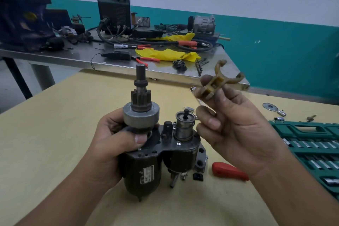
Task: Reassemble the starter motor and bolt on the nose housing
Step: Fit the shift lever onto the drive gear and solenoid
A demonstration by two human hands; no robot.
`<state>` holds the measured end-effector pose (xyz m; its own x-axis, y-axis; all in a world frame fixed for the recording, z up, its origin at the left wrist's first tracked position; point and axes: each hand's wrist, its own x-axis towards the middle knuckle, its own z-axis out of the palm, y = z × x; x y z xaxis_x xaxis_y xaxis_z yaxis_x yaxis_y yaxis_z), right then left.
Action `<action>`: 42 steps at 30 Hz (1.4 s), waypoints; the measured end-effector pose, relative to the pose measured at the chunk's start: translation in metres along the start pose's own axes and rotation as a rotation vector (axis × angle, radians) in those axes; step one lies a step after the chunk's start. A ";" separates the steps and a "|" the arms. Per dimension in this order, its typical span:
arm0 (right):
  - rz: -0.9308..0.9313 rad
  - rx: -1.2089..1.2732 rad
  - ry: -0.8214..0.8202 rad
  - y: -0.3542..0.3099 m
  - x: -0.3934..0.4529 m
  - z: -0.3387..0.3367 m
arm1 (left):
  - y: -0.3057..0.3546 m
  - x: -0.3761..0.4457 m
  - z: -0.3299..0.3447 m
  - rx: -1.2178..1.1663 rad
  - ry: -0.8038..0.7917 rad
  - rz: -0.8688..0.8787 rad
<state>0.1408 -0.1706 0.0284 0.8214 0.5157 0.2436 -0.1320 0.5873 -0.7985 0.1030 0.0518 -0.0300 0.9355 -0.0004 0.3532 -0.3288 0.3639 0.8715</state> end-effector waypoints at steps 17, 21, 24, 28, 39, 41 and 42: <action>-0.080 -0.382 -0.141 0.013 -0.001 -0.014 | 0.001 -0.001 0.002 0.013 -0.022 -0.002; -0.083 -0.342 -0.160 0.017 -0.004 -0.019 | 0.001 -0.001 0.003 -0.001 -0.015 0.002; -0.035 -0.299 -0.144 0.019 -0.006 -0.020 | 0.002 0.000 0.003 -0.007 -0.013 0.003; -0.029 -0.323 -0.115 0.019 -0.007 -0.018 | 0.001 0.000 0.003 -0.006 -0.019 0.011; -0.155 -0.316 -0.134 0.009 -0.005 -0.006 | 0.001 -0.001 0.001 -0.004 -0.037 0.017; -0.164 -0.290 -0.109 0.004 -0.004 -0.006 | 0.001 -0.001 0.001 0.003 -0.031 0.016; -0.169 -0.303 -0.091 0.003 -0.003 -0.006 | 0.000 0.000 0.001 0.003 -0.028 0.015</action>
<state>0.1412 -0.1746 0.0219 0.7632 0.4882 0.4233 0.1835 0.4643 -0.8665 0.1023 0.0509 -0.0294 0.9266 -0.0206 0.3755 -0.3432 0.3614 0.8669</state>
